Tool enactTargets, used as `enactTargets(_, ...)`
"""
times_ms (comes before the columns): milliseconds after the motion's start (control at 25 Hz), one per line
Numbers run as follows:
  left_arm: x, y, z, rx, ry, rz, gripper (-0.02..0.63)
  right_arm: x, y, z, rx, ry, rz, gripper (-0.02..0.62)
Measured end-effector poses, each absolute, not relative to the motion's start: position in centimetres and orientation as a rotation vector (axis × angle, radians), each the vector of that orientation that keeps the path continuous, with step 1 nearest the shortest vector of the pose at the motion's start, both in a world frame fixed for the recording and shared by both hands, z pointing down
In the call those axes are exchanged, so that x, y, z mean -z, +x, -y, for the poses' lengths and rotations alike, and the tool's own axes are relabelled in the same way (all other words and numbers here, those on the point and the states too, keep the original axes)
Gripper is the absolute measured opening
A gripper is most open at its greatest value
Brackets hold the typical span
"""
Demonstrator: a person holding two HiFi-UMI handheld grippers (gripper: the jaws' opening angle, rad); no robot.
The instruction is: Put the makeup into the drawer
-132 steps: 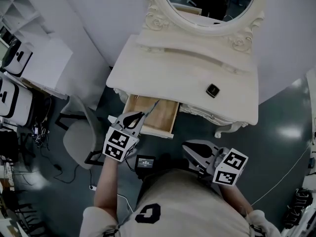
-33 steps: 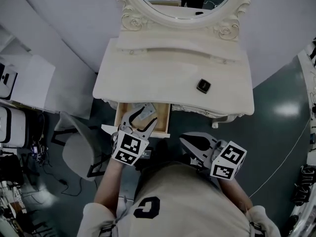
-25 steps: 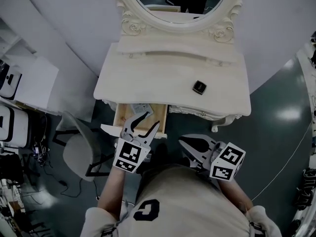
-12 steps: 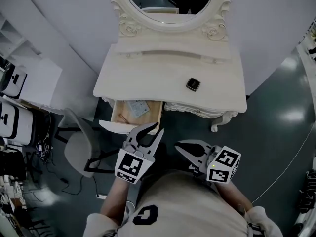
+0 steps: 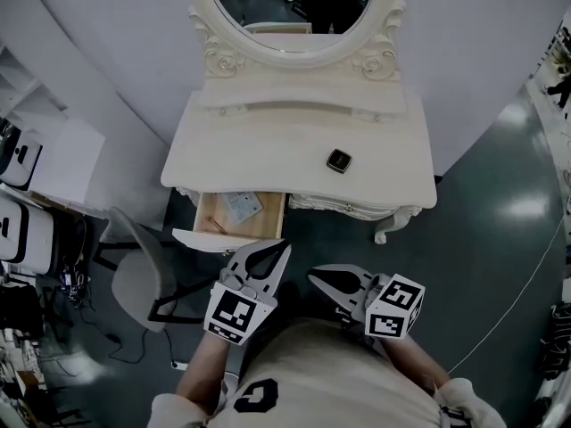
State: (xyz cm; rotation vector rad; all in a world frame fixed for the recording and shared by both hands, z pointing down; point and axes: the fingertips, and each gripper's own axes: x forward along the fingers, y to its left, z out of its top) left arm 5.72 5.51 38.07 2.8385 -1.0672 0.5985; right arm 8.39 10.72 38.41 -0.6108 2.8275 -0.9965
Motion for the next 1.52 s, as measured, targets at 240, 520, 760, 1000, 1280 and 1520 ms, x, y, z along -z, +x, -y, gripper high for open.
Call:
enactTargets(240, -37.8, 3.1, -4.5, -0.535, 2.85, 1.04, 0.054, -38.5, 6.0, -9.3, 1.013, -0.657, -2.865, 0.028)
enactTargets(520, -37.3, -1.2, -2.5, -0.417, 2.872, 0.973, 0.054, -37.8, 1.4, -7.0, 0.972, -0.715, -2.944, 0.028)
enactTargets(760, -37.5, -2.7, -1.1, -0.352, 2.91, 0.866, 0.054, -38.4, -0.7, -5.7, 0.978, -0.831, -2.958, 0.028)
enactTargets(1000, -37.4, -3.7, -0.2, -0.308, 2.923, 0.807, 0.054, -39.3, -1.1, -4.6, 0.958, -0.934, -2.997, 0.028)
enactTargets(1280, -37.9, -3.1, 1.2, -0.325, 2.901, 0.799, 0.054, -39.8, 0.9, -1.4, 0.947, -0.976, -3.013, 0.028)
enactTargets(1520, -38.5, -0.7, 3.1, -0.369, 2.87, 0.821, 0.054, -40.9, 4.4, 2.3, 0.956, -0.979, -3.027, 0.028)
